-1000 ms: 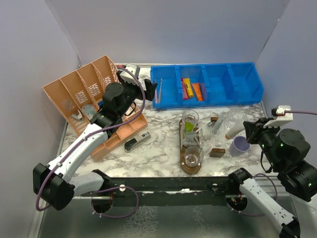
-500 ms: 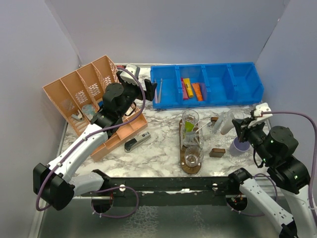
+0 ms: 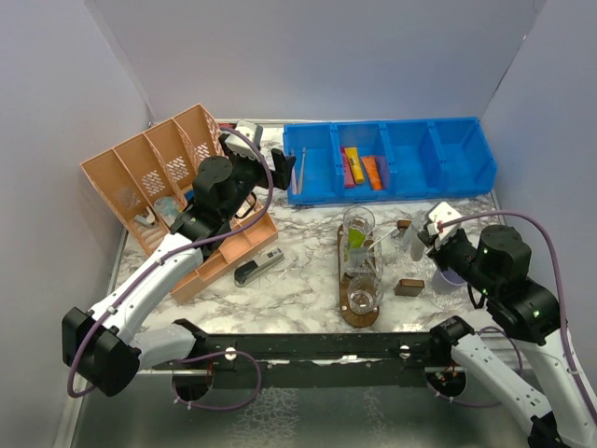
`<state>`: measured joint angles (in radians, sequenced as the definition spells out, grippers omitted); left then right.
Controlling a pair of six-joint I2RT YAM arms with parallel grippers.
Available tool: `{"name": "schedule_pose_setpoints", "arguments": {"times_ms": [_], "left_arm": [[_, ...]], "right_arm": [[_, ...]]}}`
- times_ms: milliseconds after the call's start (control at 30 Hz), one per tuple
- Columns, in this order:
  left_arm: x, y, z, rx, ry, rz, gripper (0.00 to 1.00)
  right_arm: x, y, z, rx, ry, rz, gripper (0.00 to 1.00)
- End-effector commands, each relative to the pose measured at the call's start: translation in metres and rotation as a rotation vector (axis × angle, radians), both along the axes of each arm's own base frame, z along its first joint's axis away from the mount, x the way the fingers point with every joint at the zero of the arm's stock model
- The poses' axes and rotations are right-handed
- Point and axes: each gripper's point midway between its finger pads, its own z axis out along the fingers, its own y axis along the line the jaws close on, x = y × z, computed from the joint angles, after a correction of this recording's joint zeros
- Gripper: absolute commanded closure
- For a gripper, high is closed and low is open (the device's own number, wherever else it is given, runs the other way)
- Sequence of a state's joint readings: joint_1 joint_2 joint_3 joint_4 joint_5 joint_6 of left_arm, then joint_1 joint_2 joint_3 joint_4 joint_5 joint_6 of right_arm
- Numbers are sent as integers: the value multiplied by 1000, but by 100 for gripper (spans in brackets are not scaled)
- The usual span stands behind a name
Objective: Prepare toiletry sets of a toothbrush and toothpaste on the tray
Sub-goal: Place the toothpaste in the toothpaste holder.
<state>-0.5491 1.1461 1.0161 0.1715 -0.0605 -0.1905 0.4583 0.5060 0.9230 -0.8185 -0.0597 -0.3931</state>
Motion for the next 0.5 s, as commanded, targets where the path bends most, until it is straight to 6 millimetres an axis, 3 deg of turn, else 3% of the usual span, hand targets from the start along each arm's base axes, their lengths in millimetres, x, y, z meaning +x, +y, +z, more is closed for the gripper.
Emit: {"name": "schedule_pose_setpoints", "arguments": {"times_ms": [0, 100, 167, 333, 467], "left_arm": [[-4, -1, 11, -38, -28, -17, 9], [-5, -6, 9, -40, -23, -40, 9], [-4, -6, 7, -37, -16, -40, 9], [-3, -7, 6, -38, -8, -42, 9], [-5, -12, 7, -47, -2, -66, 9]], "right_arm": [[10, -3, 45, 119, -106, -78, 99], [14, -2, 69, 286, -145, -141, 99], [16, -4, 72, 375, -94, -204, 99], [18, -32, 24, 405, 213, -566, 99], [6, -61, 24, 484, 245, -807, 99]]}}
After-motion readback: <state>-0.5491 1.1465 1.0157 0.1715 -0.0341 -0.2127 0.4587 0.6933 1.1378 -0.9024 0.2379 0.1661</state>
